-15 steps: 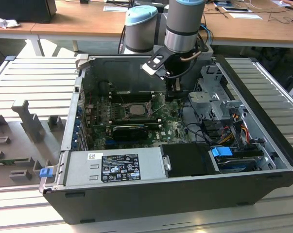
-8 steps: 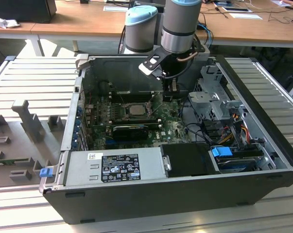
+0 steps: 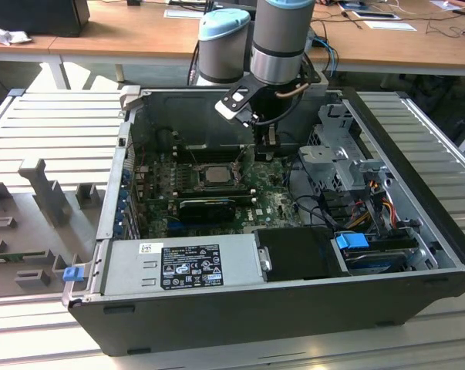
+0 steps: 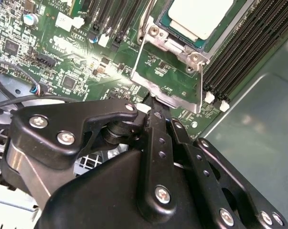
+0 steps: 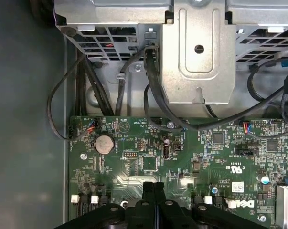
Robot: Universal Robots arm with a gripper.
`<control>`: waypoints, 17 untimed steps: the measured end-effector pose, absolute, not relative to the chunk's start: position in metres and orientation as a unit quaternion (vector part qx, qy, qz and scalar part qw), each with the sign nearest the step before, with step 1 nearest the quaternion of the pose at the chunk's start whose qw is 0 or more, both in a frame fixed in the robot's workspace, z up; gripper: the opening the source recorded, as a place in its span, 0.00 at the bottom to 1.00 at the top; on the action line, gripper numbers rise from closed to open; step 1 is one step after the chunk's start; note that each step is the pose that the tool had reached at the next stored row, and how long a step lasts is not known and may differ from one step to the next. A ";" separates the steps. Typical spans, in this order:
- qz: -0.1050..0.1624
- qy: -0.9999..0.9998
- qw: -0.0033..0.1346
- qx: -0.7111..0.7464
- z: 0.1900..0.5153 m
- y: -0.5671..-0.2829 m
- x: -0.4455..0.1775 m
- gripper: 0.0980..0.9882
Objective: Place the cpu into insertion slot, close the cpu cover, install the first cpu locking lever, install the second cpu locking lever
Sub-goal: 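Close the cpu cover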
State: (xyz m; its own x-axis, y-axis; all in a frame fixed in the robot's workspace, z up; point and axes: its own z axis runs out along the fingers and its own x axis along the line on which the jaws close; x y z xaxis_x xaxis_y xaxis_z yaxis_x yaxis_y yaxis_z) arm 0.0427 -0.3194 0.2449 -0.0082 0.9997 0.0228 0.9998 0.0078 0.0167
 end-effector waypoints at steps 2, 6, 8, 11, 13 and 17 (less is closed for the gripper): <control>-0.014 -0.710 0.002 -0.704 0.245 -0.319 0.041 0.01; -0.014 -0.710 0.002 -0.704 0.245 -0.319 0.039 0.01; -0.014 -0.710 0.002 -0.704 0.245 -0.319 0.038 0.01; -0.014 -0.710 0.002 -0.704 0.245 -0.319 0.037 0.01; -0.014 -0.710 0.002 -0.704 0.245 -0.319 0.037 0.01; -0.014 -0.710 0.002 -0.704 0.245 -0.319 0.035 0.01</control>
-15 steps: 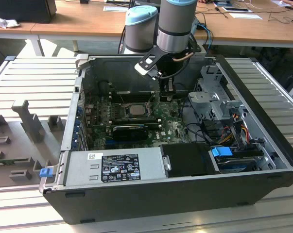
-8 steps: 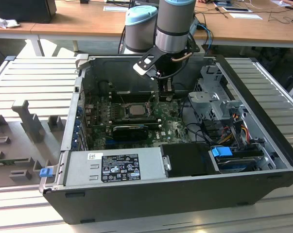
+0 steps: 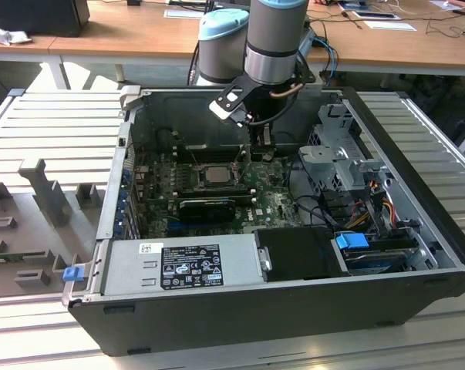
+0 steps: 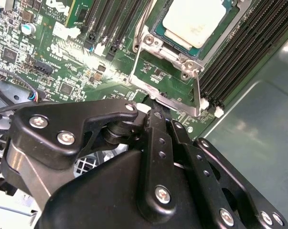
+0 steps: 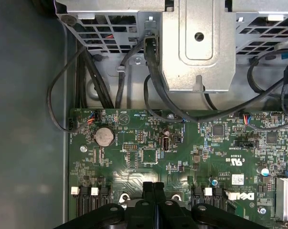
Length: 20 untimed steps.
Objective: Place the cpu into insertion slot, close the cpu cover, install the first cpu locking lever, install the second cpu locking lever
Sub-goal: 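Close the cpu cover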
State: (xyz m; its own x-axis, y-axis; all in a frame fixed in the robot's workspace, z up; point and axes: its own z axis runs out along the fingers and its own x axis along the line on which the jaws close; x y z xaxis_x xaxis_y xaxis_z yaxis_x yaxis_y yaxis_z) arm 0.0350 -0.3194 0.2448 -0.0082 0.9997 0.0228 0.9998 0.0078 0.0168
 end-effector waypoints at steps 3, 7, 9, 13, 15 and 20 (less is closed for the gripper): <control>-0.014 -0.710 0.002 -0.704 0.245 -0.319 0.034 0.01; -0.014 -0.710 0.002 -0.704 0.245 -0.319 0.031 0.01; -0.014 -0.710 0.002 -0.704 0.245 -0.319 0.030 0.01; -0.014 -0.710 0.002 -0.704 0.245 -0.319 0.026 0.01; -0.014 -0.710 0.002 -0.704 0.245 -0.319 0.025 0.01; -0.014 -0.710 0.002 -0.704 0.245 -0.319 0.023 0.01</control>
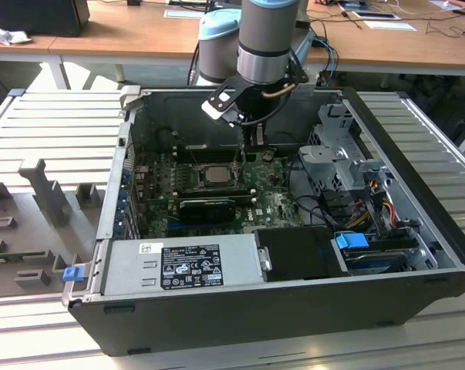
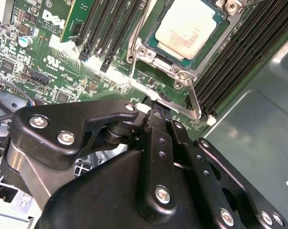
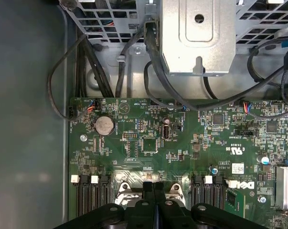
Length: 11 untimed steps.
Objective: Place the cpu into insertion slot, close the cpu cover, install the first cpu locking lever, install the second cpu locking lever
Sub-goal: 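Close the cpu cover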
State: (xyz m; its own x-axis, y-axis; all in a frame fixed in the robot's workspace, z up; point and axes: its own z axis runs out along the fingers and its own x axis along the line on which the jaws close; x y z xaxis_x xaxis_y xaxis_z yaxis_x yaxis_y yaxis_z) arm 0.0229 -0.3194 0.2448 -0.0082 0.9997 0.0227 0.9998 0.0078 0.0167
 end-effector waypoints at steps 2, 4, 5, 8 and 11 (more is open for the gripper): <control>-0.014 -0.710 0.002 -0.704 0.245 -0.319 0.022 0.01; -0.014 -0.710 0.002 -0.704 0.245 -0.319 0.021 0.01; -0.014 -0.710 0.002 -0.704 0.245 -0.319 0.021 0.01; -0.014 -0.710 0.002 -0.704 0.245 -0.319 0.019 0.01; -0.014 -0.710 0.002 -0.704 0.245 -0.319 0.018 0.01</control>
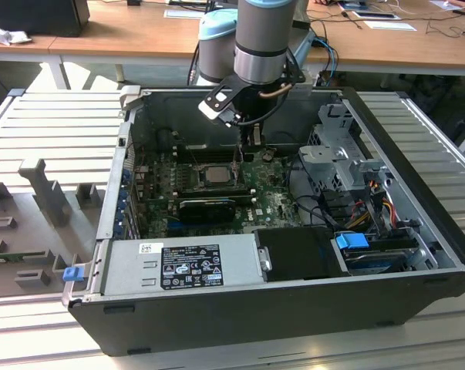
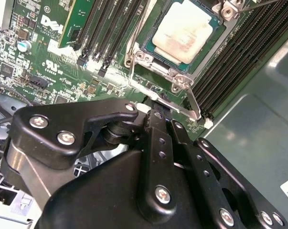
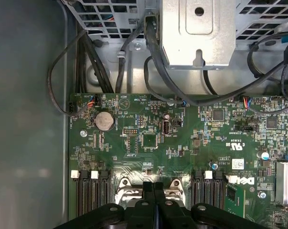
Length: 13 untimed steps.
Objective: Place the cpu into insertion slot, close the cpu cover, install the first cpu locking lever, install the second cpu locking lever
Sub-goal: 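Close the cpu cover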
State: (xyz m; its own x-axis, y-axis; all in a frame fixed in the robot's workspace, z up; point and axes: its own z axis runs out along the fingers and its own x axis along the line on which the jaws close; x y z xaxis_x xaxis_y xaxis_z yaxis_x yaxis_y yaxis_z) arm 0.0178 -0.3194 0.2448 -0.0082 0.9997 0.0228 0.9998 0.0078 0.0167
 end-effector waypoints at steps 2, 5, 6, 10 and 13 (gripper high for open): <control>-0.014 -0.710 0.002 -0.704 0.245 -0.319 0.016 0.01; -0.014 -0.710 0.002 -0.704 0.245 -0.319 0.014 0.01; -0.014 -0.710 0.002 -0.704 0.245 -0.319 0.013 0.01; -0.014 -0.710 0.002 -0.704 0.245 -0.319 0.011 0.01; -0.014 -0.710 0.002 -0.704 0.245 -0.319 0.011 0.01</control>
State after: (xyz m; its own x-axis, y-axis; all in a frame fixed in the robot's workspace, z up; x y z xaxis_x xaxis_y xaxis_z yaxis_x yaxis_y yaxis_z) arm 0.0110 -0.3194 0.2448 -0.0082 0.9997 0.0228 0.9998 0.0078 0.0167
